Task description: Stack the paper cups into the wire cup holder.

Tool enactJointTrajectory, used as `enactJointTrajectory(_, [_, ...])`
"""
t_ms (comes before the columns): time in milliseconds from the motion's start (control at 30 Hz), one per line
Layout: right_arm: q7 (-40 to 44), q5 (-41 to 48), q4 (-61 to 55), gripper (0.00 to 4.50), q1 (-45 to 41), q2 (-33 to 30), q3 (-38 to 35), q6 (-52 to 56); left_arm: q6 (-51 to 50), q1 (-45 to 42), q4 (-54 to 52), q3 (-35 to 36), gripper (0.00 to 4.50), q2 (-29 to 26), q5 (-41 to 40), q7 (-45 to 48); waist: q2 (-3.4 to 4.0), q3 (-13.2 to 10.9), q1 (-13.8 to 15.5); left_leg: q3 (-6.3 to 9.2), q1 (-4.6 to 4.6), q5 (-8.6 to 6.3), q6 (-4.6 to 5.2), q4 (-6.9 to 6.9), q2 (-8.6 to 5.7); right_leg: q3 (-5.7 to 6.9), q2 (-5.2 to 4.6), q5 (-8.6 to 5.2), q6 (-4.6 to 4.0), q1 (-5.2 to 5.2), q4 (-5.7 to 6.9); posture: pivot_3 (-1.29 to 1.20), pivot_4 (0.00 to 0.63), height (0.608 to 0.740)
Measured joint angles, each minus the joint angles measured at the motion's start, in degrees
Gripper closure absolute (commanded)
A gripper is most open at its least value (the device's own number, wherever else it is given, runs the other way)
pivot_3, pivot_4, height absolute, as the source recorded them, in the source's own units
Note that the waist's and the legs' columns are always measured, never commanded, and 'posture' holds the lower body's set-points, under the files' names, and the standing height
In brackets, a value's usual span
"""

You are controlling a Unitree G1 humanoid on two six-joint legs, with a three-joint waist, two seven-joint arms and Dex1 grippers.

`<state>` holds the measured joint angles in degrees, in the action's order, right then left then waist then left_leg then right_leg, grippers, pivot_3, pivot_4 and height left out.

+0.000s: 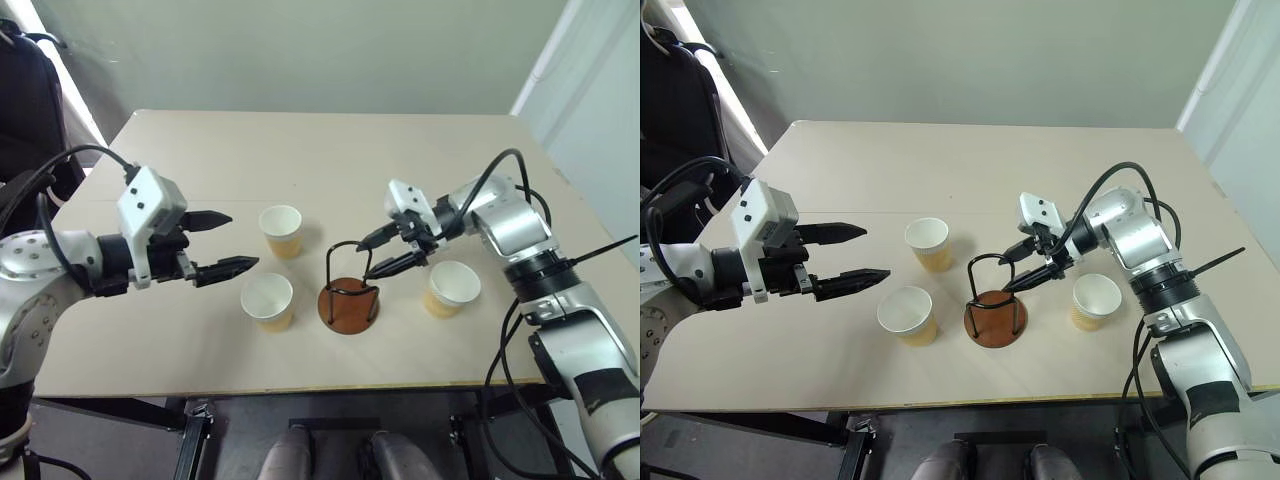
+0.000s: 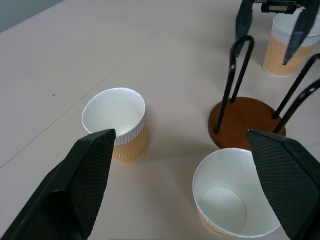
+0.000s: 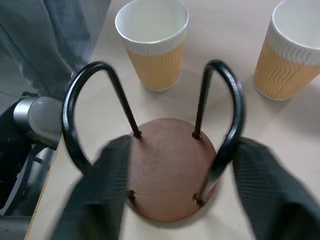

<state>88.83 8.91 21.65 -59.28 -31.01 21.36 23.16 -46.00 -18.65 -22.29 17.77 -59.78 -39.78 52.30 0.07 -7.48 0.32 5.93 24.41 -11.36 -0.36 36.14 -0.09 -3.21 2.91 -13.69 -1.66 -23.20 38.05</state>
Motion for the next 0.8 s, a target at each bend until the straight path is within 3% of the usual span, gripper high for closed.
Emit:
enactJointTrajectory(67, [-0.1, -0.3, 0.0, 0.06, 0.0, 0.0, 0.0, -0.4, 0.0, -0.1, 0.0, 0.0, 0.0, 0.0, -0.1, 0.1, 0.0, 0.0, 0.0, 0.0, 0.0, 0.0, 0.0, 0.0, 0.0, 0.0, 0.0, 0.0, 0.0, 0.0, 0.0, 0.0, 0.15, 0.74])
enactJointTrajectory(467, [-2.8, -1.1, 3.8, 0.06, -7.2, -3.6, -4.7, -1.9, 2.7, -4.7, 3.4, -2.3, 0.0, 0.2, 0.3, 3.2, 0.02, 0.0, 0.2, 0.01, 0.13, 0.02, -0.06, -0.02, 0.0, 0.01, 0.0, 0.01, -0.05, -0.15, 0.02, 0.0, 0.15, 0.74])
enactJointTrajectory(633, [-1.1, -0.8, -3.5, 0.06, -7.7, -18.3, -10.0, 0.2, 5.0, -13.8, 8.2, -6.3, 0.0, 0.0, -0.1, 10.0, -0.07, 0.0, 1.6, 0.05, 0.4, -0.03, -0.07, 0.01, -0.01, 0.06, -0.01, 0.01, -0.05, -0.22, -0.11, 0.0, 0.15, 0.74])
enactJointTrajectory(700, [1.8, 1.1, -11.5, 0.06, 0.4, -28.3, -11.5, 1.9, 4.1, -13.8, 6.7, -7.7, 0.0, -1.6, -2.7, 15.1, -0.14, 0.1, 1.8, 0.03, 0.53, 0.04, -0.57, 0.11, -0.01, 0.06, -0.01, -0.07, 0.08, -0.2, -0.22, 0.0, 0.15, 0.74])
enactJointTrajectory(800, [3.0, 3.9, -20.5, 0.06, 12.2, -36.0, -12.7, 5.0, 3.2, -11.9, 4.2, -8.1, 0.0, -4.1, -4.9, 20.2, -0.12, 0.1, 1.1, -0.25, 0.5, 0.0, -0.67, 0.11, 0.03, -0.1, 0.0, -0.15, 0.22, -0.22, -0.22, 0.0, 0.15, 0.74])
